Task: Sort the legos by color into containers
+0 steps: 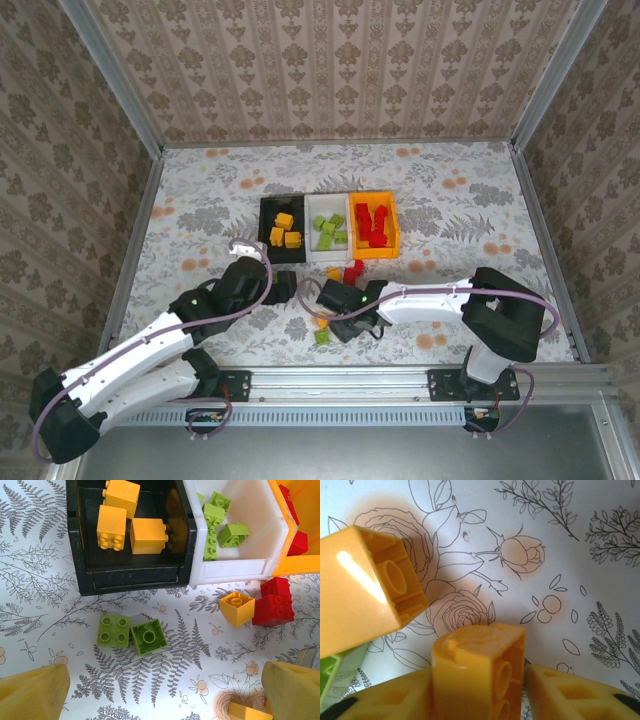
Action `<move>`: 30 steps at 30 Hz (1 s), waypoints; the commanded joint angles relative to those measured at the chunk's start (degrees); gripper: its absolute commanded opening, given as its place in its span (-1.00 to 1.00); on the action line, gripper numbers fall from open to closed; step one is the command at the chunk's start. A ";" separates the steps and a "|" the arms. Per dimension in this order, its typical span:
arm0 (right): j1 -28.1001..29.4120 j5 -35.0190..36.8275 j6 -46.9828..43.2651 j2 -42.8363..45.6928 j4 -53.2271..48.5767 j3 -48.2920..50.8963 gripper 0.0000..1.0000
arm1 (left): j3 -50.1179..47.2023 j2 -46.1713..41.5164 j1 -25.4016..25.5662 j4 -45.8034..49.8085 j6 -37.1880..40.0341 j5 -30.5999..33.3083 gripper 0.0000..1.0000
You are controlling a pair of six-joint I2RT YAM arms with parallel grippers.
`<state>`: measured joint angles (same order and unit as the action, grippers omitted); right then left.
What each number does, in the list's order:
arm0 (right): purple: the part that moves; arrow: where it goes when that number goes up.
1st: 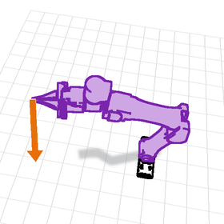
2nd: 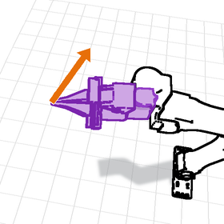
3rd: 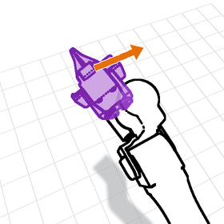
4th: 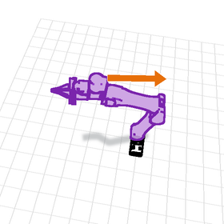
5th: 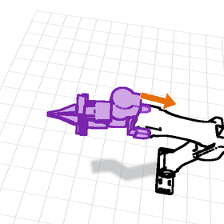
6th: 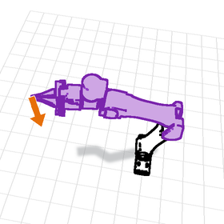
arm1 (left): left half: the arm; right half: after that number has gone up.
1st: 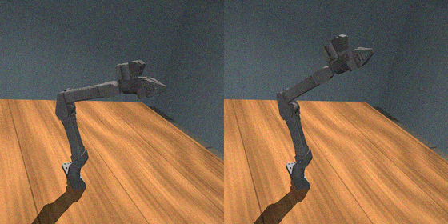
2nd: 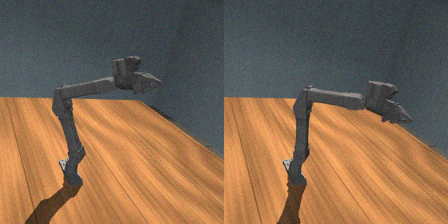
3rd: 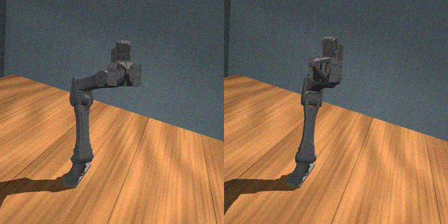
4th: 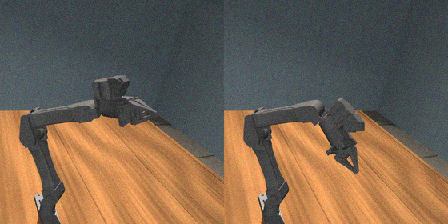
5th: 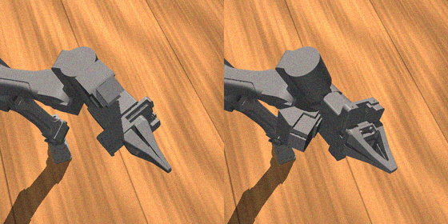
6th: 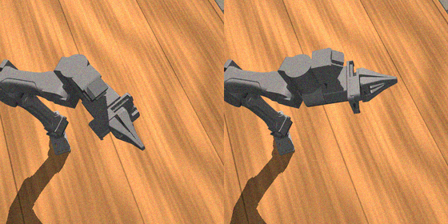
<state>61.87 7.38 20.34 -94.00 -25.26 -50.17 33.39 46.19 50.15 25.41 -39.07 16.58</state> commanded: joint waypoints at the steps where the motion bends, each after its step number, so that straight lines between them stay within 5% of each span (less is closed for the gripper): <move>1: -0.38 0.95 -0.06 2.45 1.23 1.18 -0.20 | -1.00 -1.10 -0.41 0.96 -1.13 0.65 1.00; 11: -6.67 -1.23 -0.64 12.59 0.35 -5.23 -0.37 | -2.74 -4.01 -0.58 1.87 -2.99 1.62 1.00; 22: -14.31 -5.96 0.09 -11.88 2.67 -38.04 -0.39 | -6.21 -9.51 -0.50 5.07 -7.24 1.40 1.00; 30: -16.36 -2.74 2.10 -29.59 -3.21 -59.03 -0.27 | -7.11 -11.04 -0.61 5.21 -7.95 0.48 1.00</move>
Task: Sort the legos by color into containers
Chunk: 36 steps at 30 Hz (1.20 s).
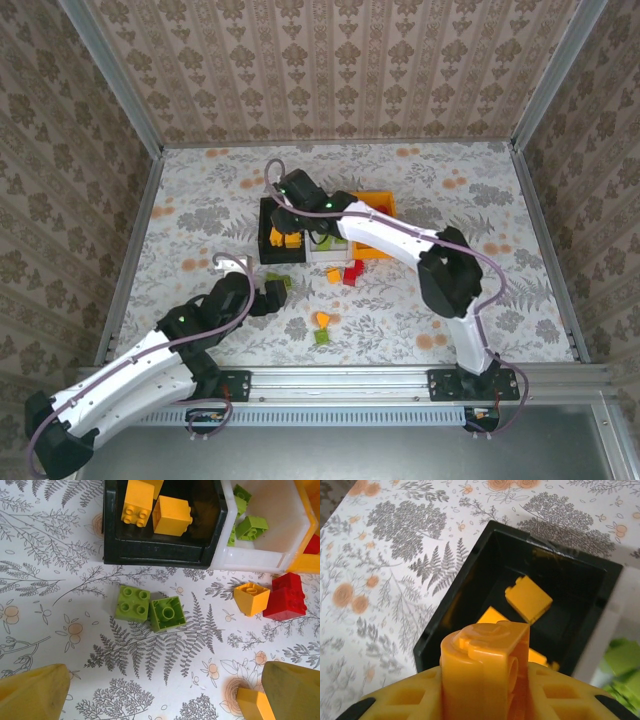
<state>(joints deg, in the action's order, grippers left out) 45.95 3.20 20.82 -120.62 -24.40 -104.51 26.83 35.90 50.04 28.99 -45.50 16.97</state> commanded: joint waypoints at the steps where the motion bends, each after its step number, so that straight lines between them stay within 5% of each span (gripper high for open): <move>1: -0.59 1.33 1.91 -4.34 -4.16 -6.29 -0.23 | -0.47 -0.81 -0.53 1.83 -1.53 0.10 1.00; 4: -1.00 0.11 2.20 -7.61 -5.02 -11.10 -0.05 | -0.37 -0.99 -0.48 2.24 -1.34 -0.09 0.99; 7: -1.04 -0.20 2.35 -8.85 -5.94 -14.08 0.34 | -0.07 -1.01 -0.57 2.49 -1.09 -0.32 1.00; 12: -1.05 0.34 3.04 -4.55 -4.03 -11.48 0.51 | 0.44 -0.77 -0.60 1.94 -0.35 -0.71 1.00; 21: -1.52 3.37 7.04 16.48 5.93 16.44 0.65 | 5.90 14.76 0.06 -6.32 7.16 -10.97 0.99; 28: -3.23 5.04 9.78 32.13 8.39 37.69 0.68 | 14.86 34.58 7.60 -8.24 12.30 -15.27 0.90; 36: -4.43 7.29 10.72 46.00 8.26 51.19 0.71 | 18.85 46.89 10.89 -5.28 13.23 -16.98 0.69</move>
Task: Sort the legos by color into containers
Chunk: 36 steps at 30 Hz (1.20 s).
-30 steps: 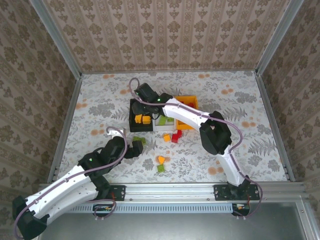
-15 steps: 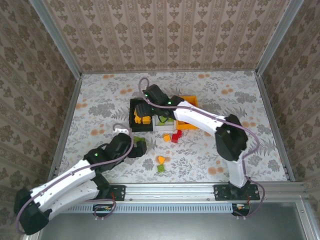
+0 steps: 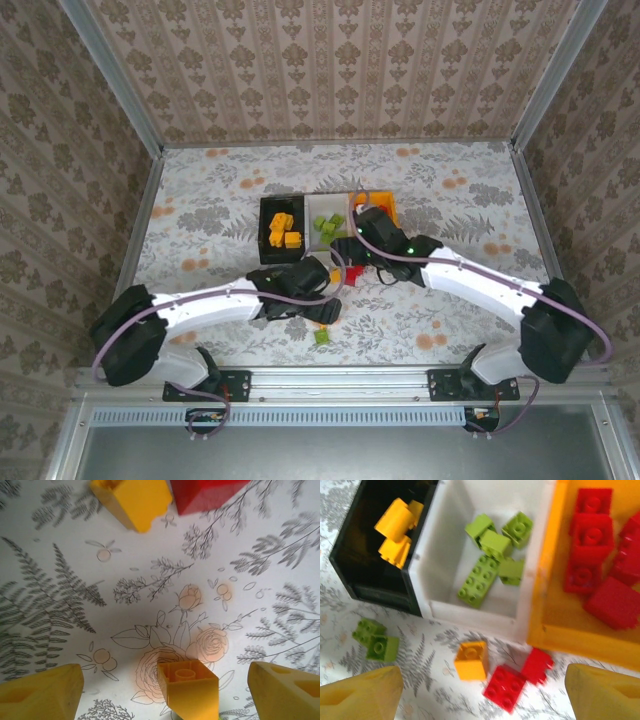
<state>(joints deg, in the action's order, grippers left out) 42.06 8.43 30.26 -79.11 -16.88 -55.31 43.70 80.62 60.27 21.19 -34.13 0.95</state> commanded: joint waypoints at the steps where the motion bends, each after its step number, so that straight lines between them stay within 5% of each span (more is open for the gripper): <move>1: -0.79 2.28 1.37 5.86 0.65 2.85 0.72 | 2.53 3.22 0.87 3.25 1.96 -0.21 0.65; 12: -5.27 3.43 0.85 15.36 -0.92 6.43 0.76 | 6.21 12.56 5.07 6.45 2.08 1.84 0.06; 24: -6.62 3.00 1.71 16.40 -0.69 7.76 0.76 | 7.39 7.19 4.44 7.79 1.83 5.81 -0.42; 29: -6.96 2.57 2.08 17.15 -0.43 8.50 0.76 | 9.65 -0.86 -1.68 8.96 4.76 8.99 -0.42; 36: -7.26 2.36 2.50 16.67 -0.29 9.34 0.76 | 13.86 -1.17 -17.63 2.89 9.82 10.88 -0.41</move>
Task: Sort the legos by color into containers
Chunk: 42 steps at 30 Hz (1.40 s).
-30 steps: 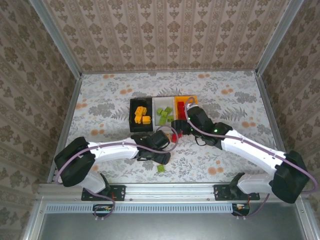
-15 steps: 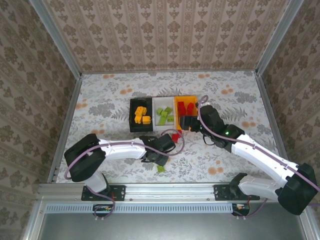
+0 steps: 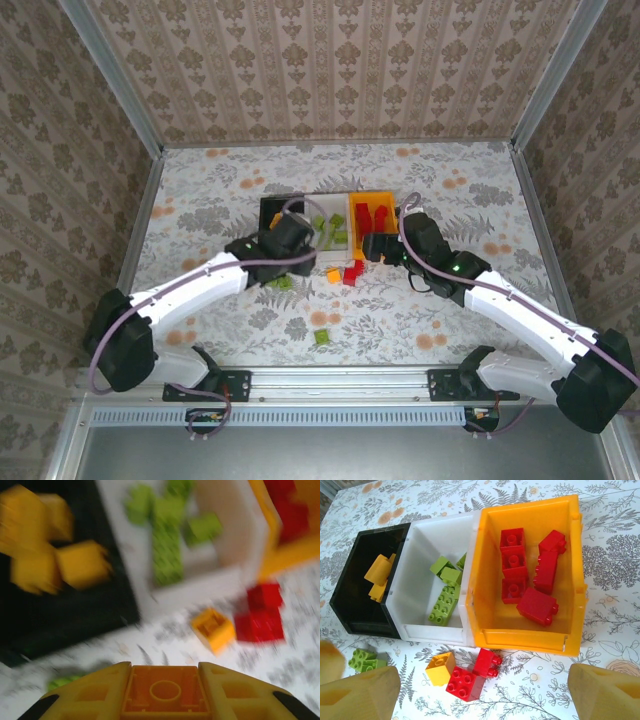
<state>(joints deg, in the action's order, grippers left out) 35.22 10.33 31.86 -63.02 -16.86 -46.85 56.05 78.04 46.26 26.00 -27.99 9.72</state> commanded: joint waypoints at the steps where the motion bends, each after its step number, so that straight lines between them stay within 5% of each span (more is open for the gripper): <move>1: -0.42 0.42 0.84 0.45 -0.35 0.97 0.76 | 2.49 2.51 -5.12 -2.99 4.22 2.46 -0.41; 8: -0.51 0.10 1.06 -0.04 -0.52 1.41 0.76 | 7.68 11.37 -12.97 -8.20 5.09 3.33 -0.36; 17: -0.49 -3.49 -0.59 -1.06 -0.38 1.94 0.77 | 14.27 14.75 -13.77 -7.86 4.27 0.11 0.48; 24: 4.80 -10.67 -4.44 -7.28 -2.01 0.10 0.78 | 10.47 2.37 -10.08 -8.33 2.11 -2.12 0.99; 34: 25.32 -5.34 -9.12 -25.33 -7.10 -6.95 0.81 | -6.74 -22.80 -6.16 -4.52 -3.48 2.60 1.00; 42: 31.29 -3.71 -10.48 -33.92 -9.20 -12.43 0.71 | -16.86 -36.51 -6.11 1.92 -9.13 6.60 0.99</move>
<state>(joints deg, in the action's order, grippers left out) 65.43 4.08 22.98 -94.80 -22.70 -56.75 41.32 44.31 40.10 24.51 -33.34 13.45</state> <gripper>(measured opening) 0.862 0.997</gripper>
